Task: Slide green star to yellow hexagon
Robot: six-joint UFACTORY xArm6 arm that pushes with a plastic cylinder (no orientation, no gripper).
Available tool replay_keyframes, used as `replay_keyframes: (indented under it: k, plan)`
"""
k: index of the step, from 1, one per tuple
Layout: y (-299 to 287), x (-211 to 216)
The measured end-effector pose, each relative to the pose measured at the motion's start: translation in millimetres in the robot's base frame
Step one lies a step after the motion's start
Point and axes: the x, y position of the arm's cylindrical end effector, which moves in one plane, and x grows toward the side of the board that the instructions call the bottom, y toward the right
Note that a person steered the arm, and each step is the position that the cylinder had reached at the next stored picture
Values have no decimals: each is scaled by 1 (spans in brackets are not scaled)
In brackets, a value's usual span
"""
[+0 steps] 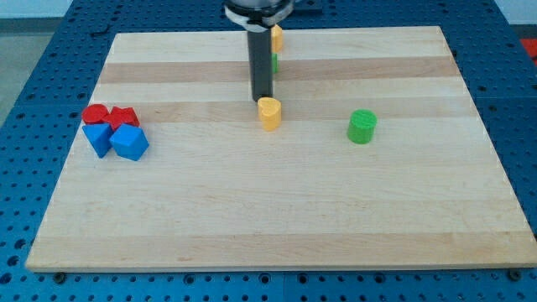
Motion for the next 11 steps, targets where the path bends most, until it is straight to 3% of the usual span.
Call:
replay_keyframes:
  k: [5,8,11]
  plan:
    - [-14,-48]
    - [9,-31]
    - [28,-73]
